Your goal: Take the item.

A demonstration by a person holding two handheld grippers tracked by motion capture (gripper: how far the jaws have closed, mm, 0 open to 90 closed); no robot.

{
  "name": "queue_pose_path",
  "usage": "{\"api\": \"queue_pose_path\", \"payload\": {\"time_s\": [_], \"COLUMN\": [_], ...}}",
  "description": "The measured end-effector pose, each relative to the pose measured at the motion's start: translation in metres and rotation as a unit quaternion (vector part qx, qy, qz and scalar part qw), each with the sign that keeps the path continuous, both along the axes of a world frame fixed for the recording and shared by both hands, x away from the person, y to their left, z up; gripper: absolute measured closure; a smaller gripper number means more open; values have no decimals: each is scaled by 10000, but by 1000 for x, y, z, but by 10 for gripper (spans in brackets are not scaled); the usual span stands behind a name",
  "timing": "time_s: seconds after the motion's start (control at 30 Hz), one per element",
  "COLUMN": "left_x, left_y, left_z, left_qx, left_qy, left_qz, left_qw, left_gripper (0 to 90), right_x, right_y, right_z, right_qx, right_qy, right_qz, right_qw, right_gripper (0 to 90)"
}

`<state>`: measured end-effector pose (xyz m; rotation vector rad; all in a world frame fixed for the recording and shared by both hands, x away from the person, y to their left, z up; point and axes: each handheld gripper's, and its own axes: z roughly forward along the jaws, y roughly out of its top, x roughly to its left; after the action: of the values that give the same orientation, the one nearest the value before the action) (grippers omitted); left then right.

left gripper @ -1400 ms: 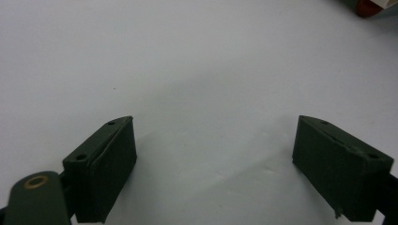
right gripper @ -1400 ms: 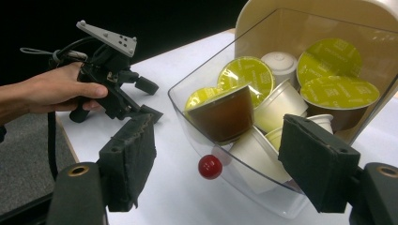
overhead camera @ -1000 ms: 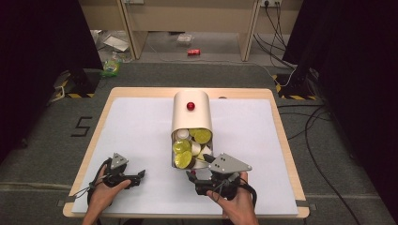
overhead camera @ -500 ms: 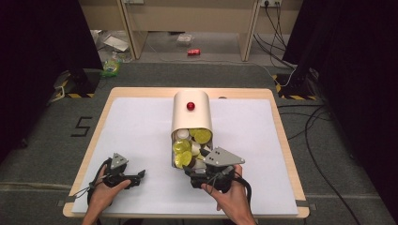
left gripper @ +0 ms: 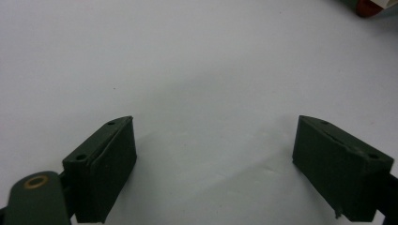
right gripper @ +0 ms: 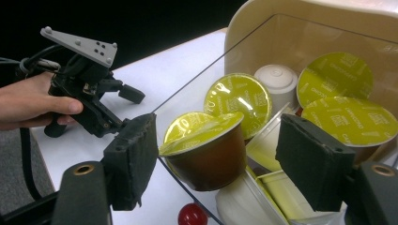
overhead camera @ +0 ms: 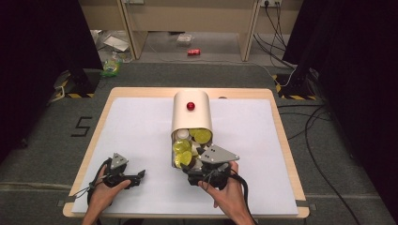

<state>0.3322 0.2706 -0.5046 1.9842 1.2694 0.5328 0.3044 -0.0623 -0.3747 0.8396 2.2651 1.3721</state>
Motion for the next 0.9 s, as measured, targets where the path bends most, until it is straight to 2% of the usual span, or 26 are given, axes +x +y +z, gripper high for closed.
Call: {"api": "queue_pose_path", "payload": {"time_s": [0.4,0.7,0.9], "left_x": [0,0,0], "left_y": [0,0,0], "left_z": [0,0,0], "left_qx": [-3,-7,-6], "left_qy": [0,-2,1], "left_qz": [1,3,3], "left_qw": [10000,10000,10000], "left_gripper": [129,129,128], "right_x": [7,11,9], "right_y": [8,2,2], "right_z": [-4,0,1], "right_qx": [-92,20,33], "right_qy": [95,36,110], "right_qz": [104,-88,71], "right_qw": [9999,10000,9999], "right_gripper": [386,432,478]}}
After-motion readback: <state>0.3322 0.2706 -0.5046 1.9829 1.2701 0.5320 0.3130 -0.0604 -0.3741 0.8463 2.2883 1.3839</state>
